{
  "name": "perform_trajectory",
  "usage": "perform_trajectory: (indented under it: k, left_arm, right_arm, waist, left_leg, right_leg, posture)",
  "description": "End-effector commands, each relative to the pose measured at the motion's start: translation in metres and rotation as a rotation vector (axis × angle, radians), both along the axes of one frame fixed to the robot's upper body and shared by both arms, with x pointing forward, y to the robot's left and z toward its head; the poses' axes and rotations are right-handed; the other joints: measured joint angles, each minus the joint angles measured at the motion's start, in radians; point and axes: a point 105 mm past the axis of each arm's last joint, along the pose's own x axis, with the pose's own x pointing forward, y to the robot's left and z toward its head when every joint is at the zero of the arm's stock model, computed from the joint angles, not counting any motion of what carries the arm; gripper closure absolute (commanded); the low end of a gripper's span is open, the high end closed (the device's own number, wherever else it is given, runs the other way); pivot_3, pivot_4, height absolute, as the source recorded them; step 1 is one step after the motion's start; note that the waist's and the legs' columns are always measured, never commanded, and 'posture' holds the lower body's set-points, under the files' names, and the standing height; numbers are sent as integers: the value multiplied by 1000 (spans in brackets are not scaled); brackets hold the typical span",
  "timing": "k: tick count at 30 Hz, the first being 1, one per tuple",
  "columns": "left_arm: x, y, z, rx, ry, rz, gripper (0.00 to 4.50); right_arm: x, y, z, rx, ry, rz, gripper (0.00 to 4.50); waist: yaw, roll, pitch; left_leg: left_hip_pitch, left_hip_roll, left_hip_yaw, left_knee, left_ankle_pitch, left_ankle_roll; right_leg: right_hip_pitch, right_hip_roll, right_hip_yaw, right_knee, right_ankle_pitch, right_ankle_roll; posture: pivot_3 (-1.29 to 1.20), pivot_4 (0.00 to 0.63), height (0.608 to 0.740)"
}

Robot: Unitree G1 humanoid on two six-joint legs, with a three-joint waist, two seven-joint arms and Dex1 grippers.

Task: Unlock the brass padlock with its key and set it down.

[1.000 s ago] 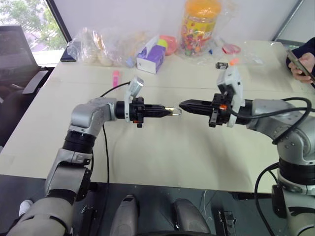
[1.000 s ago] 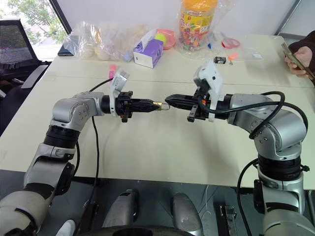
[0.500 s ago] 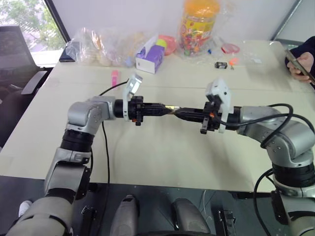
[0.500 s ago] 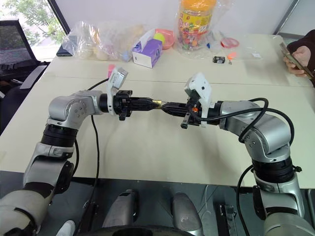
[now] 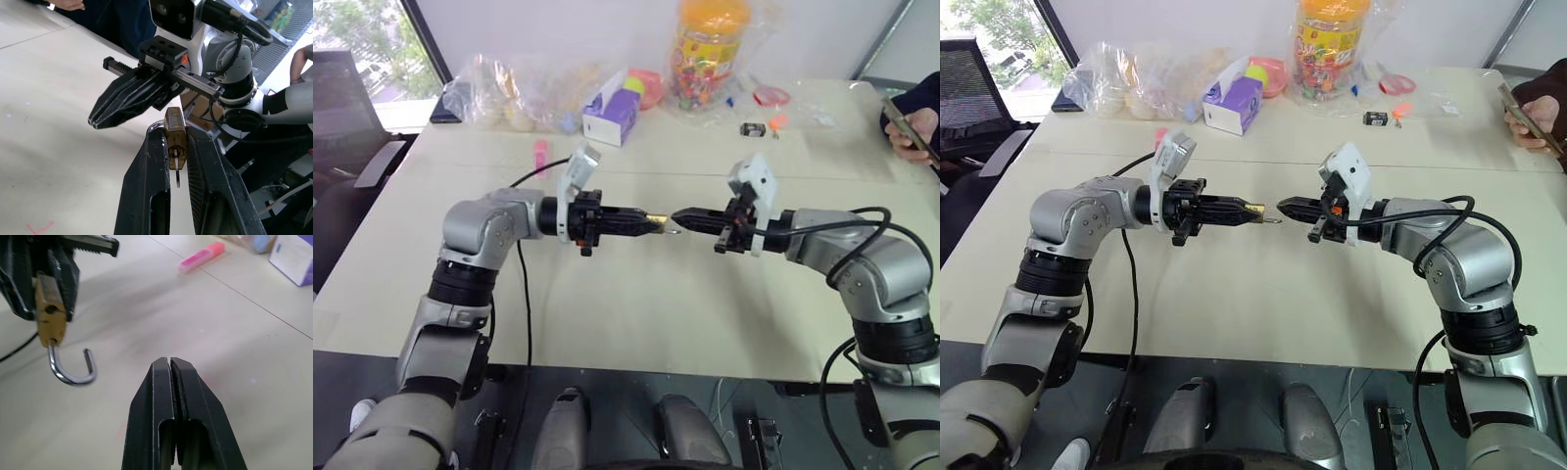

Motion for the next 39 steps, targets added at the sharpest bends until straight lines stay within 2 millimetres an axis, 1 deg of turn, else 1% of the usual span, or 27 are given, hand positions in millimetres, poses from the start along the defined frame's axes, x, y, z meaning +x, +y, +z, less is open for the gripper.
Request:
perform_trajectory:
  k: [1, 4, 6, 12, 14, 16, 18, 21, 24, 26, 28, 31, 36, 39]
  left_arm:
    - [3, 1, 14, -36, -49, 14, 4500]
    - [10, 2, 12, -29, -60, 51, 4500]
    - [11, 2, 11, -27, -59, 55, 4500]
    - [12, 1, 5, -15, -53, 52, 4500]
    - [11, 1, 6, -16, -48, 44, 4500]
    - [9, 1, 6, -15, -45, 33, 4500]
    - [8, 2, 7, -12, -45, 23, 4500]
    - [5, 2, 7, -7, -47, 15, 4500]
    - [2, 2, 8, -6, -40, 0, 4500]
    - [-1, 1, 9, -7, -34, -10, 4500]
    - [-3, 0, 8, -5, -30, -19, 4500]
    - [-4, -1, 8, -3, -28, -23, 4500]
    - [0, -1, 7, 4, -31, -10, 4500]
    - [4, -1, 7, 5, -35, 10, 4500]
  right_arm:
    - [-12, 4, 5, -15, -34, 59, 4455]
    - [-21, 7, 3, -13, -15, 98, 4455]
    - [-26, 8, 4, -5, -11, 116, 4455]
    - [-30, 10, 10, 5, -23, 128, 4455]
    - [-29, 5, 1, -77, -45, 116, 4455]
    - [-30, -2, -13, -170, -53, 116, 4455]
    - [-29, -8, -19, -207, -58, 109, 4455]
    - [-26, -13, -18, -206, -67, 95, 4455]
    - [-11, -23, -6, -202, -127, 28, 4455]
    - [-5, -25, 1, -190, -153, 6, 4455]
    - [0, -21, 10, -163, -183, -9, 4455]
    - [1, -13, 15, -141, -201, 2, 4455]
    - [-13, 6, 19, -110, -205, 74, 4455]
    - [-21, 13, 18, -102, -195, 103, 4455]
  waist:
    - [0, 0, 0]
    - [1, 0, 0]
    - [1, 0, 0]
    - [1, 0, 0]
    - [2, 0, 0]
    - [5, -1, 1]
    - [4, -1, 1]
    - [1, -1, 1]
    - [-2, -1, 2]
    - [-1, -1, 2]
    - [-1, -1, 2]
    - [0, -1, 2]
    - [2, -1, 2]
    - [2, -1, 2]
  left_leg:
    - [0, 0, 0, 0, 0, 0]
    - [0, 0, 0, 0, 0, 0]
    - [0, 0, 0, 0, 0, 0]
    - [0, 0, 0, 0, 0, 0]
    - [0, 0, 0, 0, 0, 0]
    - [0, 0, 0, 0, 0, 0]
    - [-1, 0, 0, 0, 0, 0]
    - [-1, 0, 0, 0, 0, 0]
    - [-1, 0, 0, 0, 0, 0]
    - [-1, 0, 0, 0, 0, 0]
    - [-1, 0, 0, 0, 0, 0]
    - [-1, 0, 0, 0, 0, 0]
    - [-1, 0, 0, 0, 0, 0]
    - [-1, 0, 0, 0, 0, 0]
  right_leg:
    - [0, 0, 0, 0, 0, 0]
    - [0, 0, 0, 0, 0, 0]
    - [0, 0, 0, 0, 0, 0]
    - [0, 0, 0, 0, 0, 0]
    - [0, 0, 0, 0, 0, 0]
    - [0, 0, 0, 0, 0, 0]
    - [0, 0, 0, -1, 0, 0]
    - [0, 0, 0, -1, 0, 0]
    - [0, 0, 0, -1, 0, 0]
    - [0, 0, 0, -1, 0, 0]
    - [0, 0, 0, -1, 0, 0]
    - [0, 0, 0, -1, 0, 0]
    - [0, 0, 0, -1, 0, 0]
    - [0, 0, 0, -1, 0, 0]
  posture:
    - [0, 150, 740]
    - [0, 150, 740]
    - [0, 150, 740]
    - [0, 150, 740]
    - [0, 150, 740]
    - [0, 150, 740]
    - [0, 150, 740]
    - [0, 150, 740]
    - [0, 150, 740]
    - [0, 150, 740]
    - [0, 150, 740]
    - [0, 150, 740]
    - [0, 150, 740]
    - [0, 150, 740]
